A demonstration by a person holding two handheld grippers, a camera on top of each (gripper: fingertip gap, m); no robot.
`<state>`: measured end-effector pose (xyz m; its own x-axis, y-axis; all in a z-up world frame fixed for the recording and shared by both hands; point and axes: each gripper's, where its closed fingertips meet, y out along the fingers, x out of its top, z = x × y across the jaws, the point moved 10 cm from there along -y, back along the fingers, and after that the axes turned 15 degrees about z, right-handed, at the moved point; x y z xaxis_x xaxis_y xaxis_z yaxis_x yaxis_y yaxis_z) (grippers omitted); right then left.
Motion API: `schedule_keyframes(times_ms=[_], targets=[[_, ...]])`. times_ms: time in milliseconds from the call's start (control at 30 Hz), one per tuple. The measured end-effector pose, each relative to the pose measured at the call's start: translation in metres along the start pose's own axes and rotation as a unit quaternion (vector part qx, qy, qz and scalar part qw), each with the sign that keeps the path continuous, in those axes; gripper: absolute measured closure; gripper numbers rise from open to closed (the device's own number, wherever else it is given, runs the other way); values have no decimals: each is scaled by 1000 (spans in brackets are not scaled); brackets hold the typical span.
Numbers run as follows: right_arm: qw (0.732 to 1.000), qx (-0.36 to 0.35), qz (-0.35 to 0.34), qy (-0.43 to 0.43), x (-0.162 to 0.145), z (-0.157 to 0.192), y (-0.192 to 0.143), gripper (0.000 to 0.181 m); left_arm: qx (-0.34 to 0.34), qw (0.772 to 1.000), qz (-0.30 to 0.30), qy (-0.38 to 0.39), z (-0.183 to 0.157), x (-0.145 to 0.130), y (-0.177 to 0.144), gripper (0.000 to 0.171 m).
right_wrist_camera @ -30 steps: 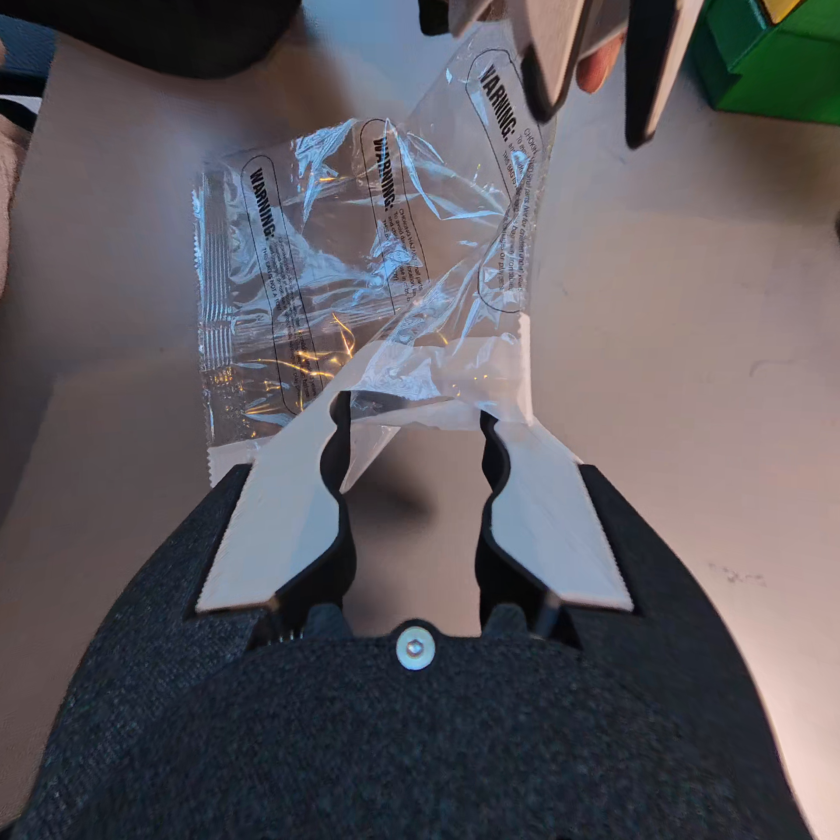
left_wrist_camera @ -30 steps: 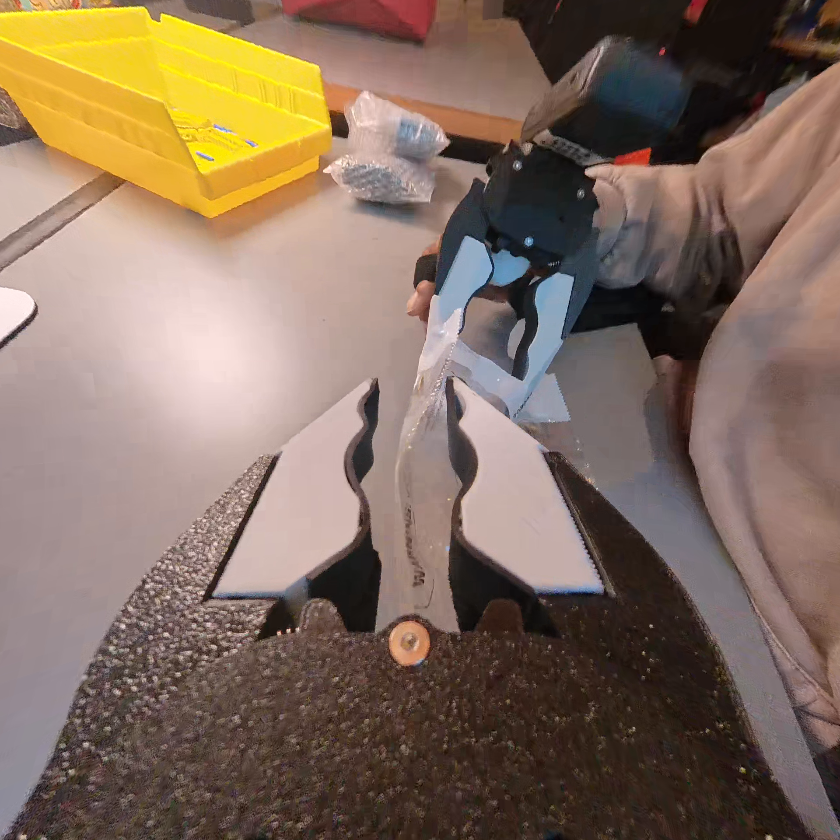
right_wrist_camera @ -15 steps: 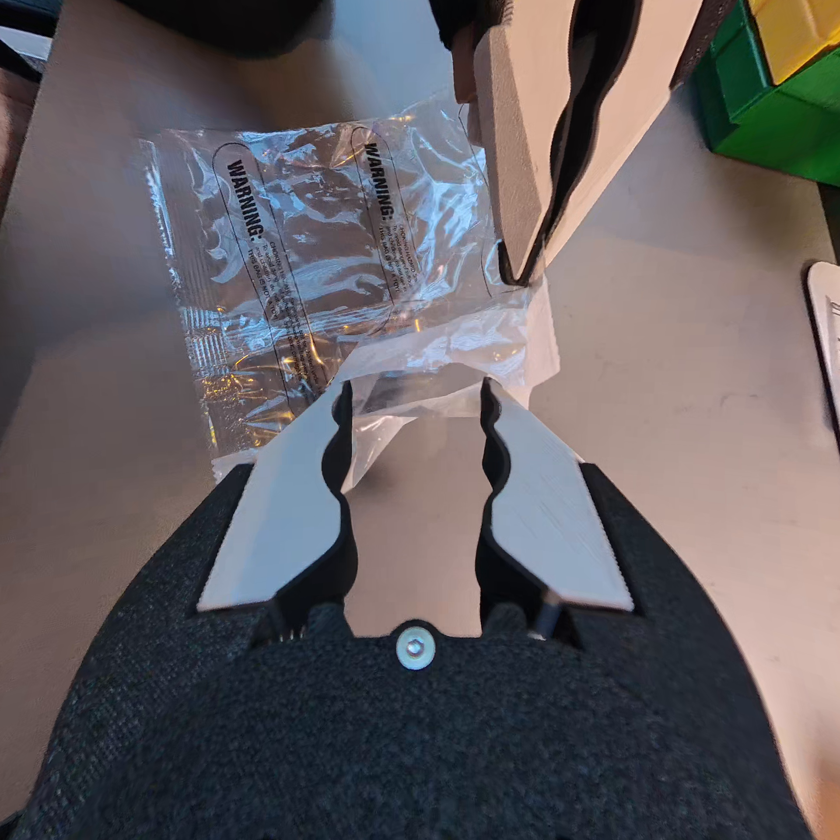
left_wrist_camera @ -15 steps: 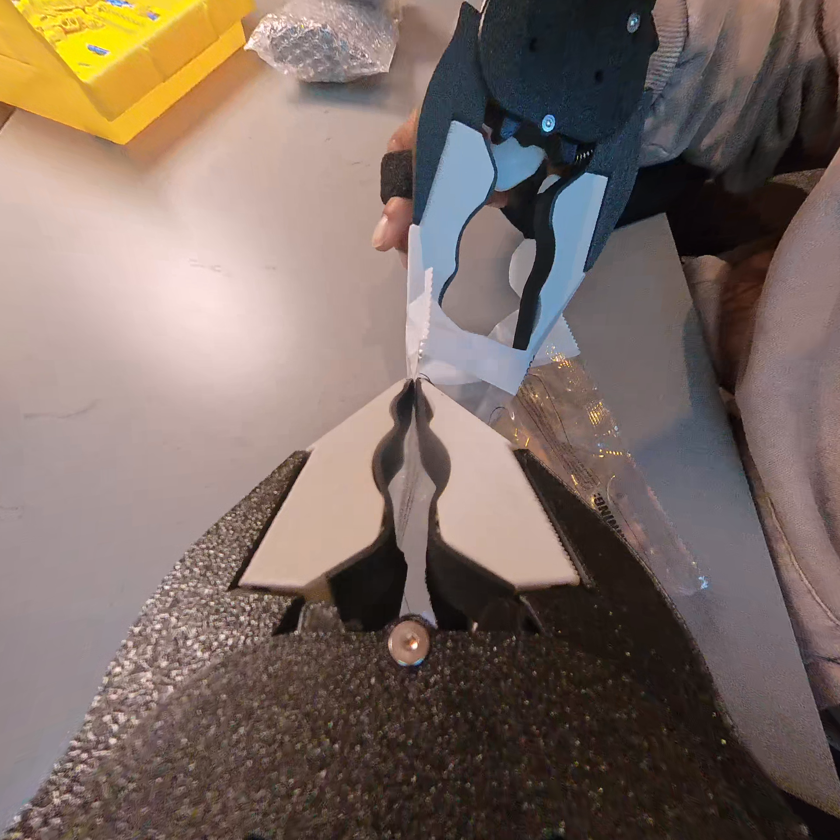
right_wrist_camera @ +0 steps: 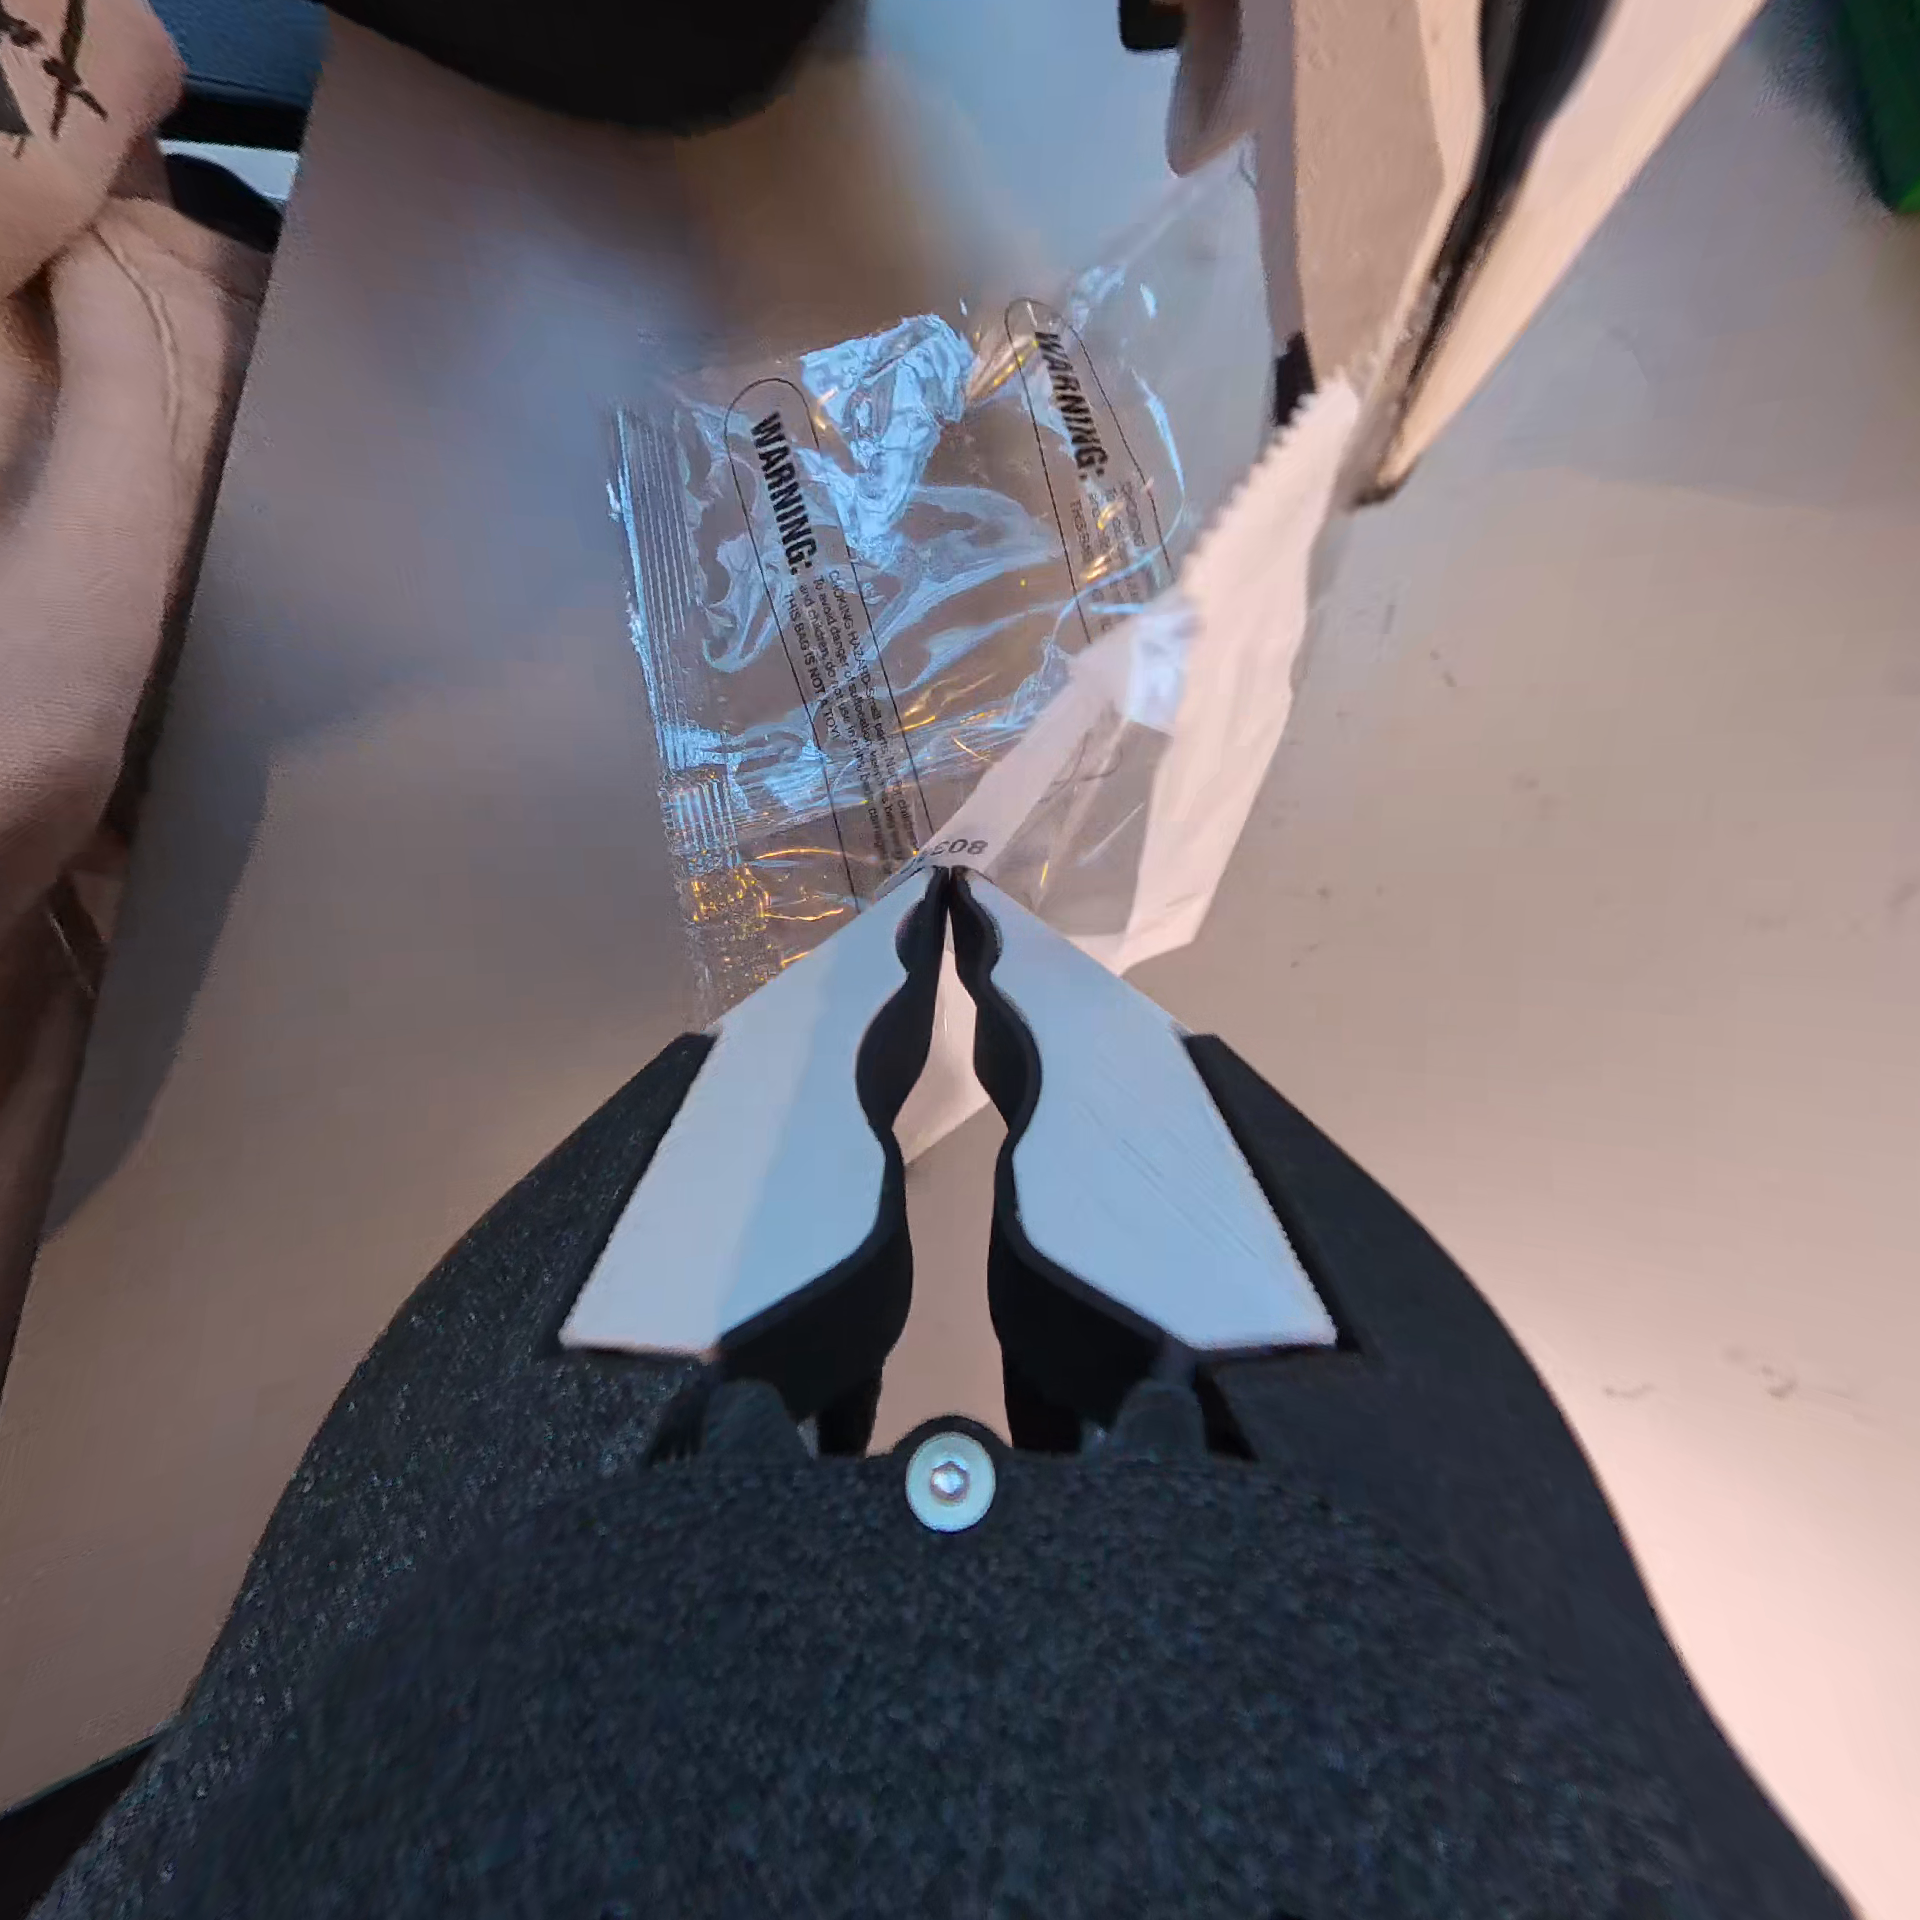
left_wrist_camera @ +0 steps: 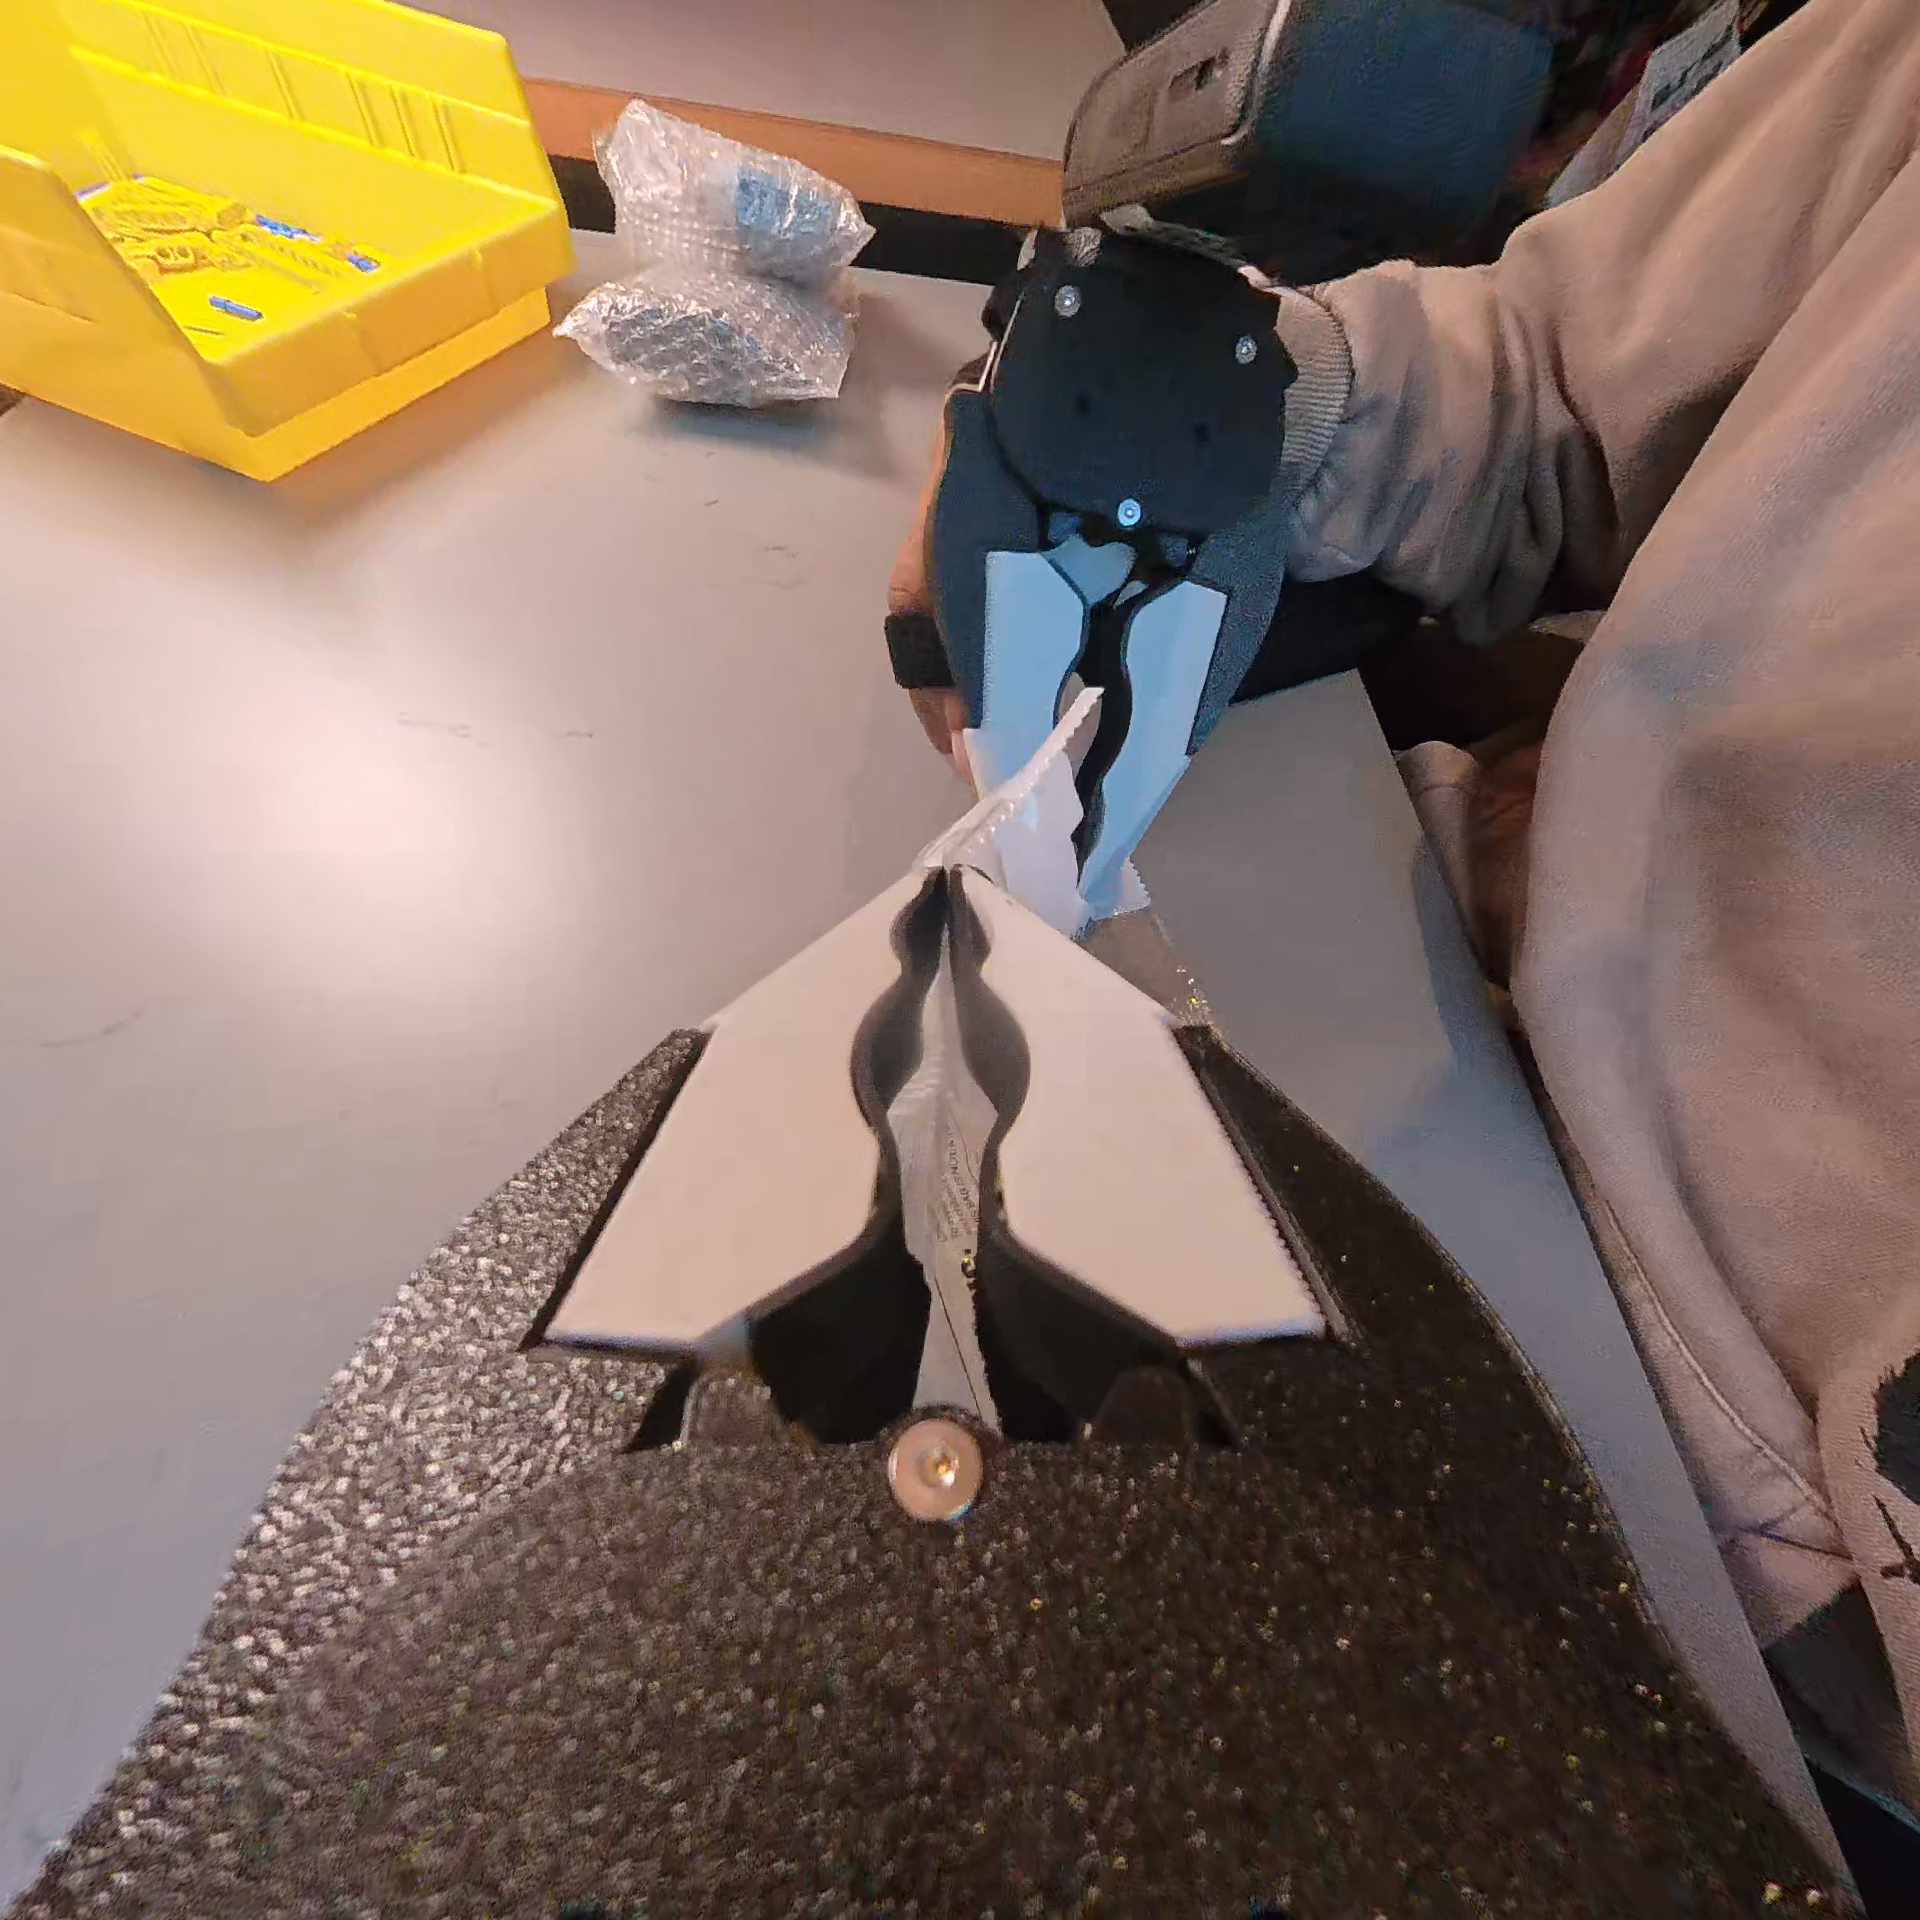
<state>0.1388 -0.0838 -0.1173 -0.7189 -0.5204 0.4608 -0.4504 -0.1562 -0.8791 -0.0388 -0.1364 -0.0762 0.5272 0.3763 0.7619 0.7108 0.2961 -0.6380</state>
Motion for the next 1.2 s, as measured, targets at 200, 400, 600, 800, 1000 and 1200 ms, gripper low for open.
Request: schedule_keyframes(times_ms=[200,400,600,800,1000,1200], targets=[[999,-4,21,49,-4,-16,-2,181,10,1000,3,2,-1,3,-14,171],[997,-8,60,40,0,-22,5,179,0,1000,8,-4,-3,0,-12,171],[994,-58,93,23,10,-25,-8,99,-44,999,-19,-19,-4,2,-10,171],[998,19,4,52,0,-26,-18,102,-47,998,-35,-23,-3,-2,-18,171],[995,18,-85,53,-7,-27,-48,113,-52,996,-66,-43,6,-12,-20,171],[967,16,-243,72,-21,-34,-94,115,-69,985,-141,-75,20,-23,-29,171]])
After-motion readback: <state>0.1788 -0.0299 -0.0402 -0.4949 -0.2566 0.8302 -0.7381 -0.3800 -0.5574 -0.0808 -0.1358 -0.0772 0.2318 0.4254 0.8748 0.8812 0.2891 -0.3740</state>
